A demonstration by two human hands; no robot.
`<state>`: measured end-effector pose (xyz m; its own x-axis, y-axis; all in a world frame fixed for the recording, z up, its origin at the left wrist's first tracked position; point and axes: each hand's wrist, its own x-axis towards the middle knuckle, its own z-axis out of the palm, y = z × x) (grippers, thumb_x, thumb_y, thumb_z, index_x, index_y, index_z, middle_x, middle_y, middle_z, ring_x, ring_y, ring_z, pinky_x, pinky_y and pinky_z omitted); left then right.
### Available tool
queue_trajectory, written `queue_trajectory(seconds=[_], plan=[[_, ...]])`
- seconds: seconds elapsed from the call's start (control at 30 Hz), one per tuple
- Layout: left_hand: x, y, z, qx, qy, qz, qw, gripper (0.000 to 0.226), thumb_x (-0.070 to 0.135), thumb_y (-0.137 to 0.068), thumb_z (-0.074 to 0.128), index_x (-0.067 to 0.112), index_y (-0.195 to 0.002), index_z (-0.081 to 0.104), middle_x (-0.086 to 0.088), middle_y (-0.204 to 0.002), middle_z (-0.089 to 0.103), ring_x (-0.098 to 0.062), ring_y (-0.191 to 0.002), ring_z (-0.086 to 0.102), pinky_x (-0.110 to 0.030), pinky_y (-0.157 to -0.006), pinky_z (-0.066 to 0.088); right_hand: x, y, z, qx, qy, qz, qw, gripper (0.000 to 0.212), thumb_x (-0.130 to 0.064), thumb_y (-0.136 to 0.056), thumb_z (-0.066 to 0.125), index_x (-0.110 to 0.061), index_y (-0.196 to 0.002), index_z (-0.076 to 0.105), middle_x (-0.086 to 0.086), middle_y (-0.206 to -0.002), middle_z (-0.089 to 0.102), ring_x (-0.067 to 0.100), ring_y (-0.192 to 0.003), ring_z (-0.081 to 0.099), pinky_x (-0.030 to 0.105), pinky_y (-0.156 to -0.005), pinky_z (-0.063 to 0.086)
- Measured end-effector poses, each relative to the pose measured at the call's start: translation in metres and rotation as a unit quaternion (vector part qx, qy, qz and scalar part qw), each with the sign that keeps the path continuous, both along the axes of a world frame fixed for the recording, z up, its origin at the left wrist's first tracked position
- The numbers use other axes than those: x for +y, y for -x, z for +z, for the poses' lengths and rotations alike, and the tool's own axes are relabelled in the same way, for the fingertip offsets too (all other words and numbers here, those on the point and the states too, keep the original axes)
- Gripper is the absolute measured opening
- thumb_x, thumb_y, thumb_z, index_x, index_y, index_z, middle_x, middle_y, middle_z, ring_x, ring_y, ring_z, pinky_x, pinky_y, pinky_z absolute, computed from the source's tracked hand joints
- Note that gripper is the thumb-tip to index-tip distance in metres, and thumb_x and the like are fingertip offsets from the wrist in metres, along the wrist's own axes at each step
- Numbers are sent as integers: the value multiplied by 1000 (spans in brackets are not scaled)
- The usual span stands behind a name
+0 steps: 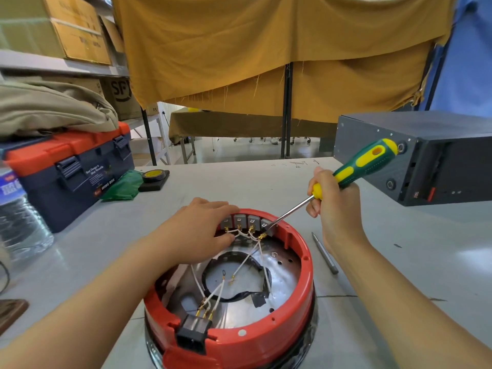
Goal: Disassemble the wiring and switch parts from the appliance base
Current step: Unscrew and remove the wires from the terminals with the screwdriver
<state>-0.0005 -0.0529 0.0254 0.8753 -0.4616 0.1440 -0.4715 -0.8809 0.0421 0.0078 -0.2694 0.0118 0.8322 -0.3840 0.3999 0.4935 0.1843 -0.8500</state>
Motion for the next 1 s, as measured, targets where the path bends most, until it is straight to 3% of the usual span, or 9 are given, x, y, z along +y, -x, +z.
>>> queue_trajectory(seconds=[0.23, 0.6, 1.0], plan=[[-9, 2, -10, -29, -27, 0, 999, 59, 48, -93, 40, 36, -147, 19, 10, -147, 34, -22, -127, 39, -33, -105, 33, -1, 0, 2, 6, -4, -13, 1000, 33, -19, -89, 54, -12, -57, 48, -8, -47, 46, 6, -36, 36, 21, -38, 33], [-12, -2, -9, -11, -47, -15, 999, 65, 55, -91, 38, 38, -148, 13, 8, -149, 27, -22, -127, 35, -31, -107, 28, -2, 6, 10, -8, -11, -27, 1000, 35, -19, -92, 55, -13, -58, 48, -9, -46, 46, 5, -36, 37, 18, -38, 33], [-13, -8, -6, 31, -1, -47, 998, 61, 50, -88, 50, 38, -143, 28, 8, -143, 30, -18, -123, 34, -32, -103, 33, 2, 12, 11, -57, 97, -48, 993, 36, -32, -88, 57, -18, -55, 48, -11, -45, 46, 4, -42, 42, 20, -47, 34]])
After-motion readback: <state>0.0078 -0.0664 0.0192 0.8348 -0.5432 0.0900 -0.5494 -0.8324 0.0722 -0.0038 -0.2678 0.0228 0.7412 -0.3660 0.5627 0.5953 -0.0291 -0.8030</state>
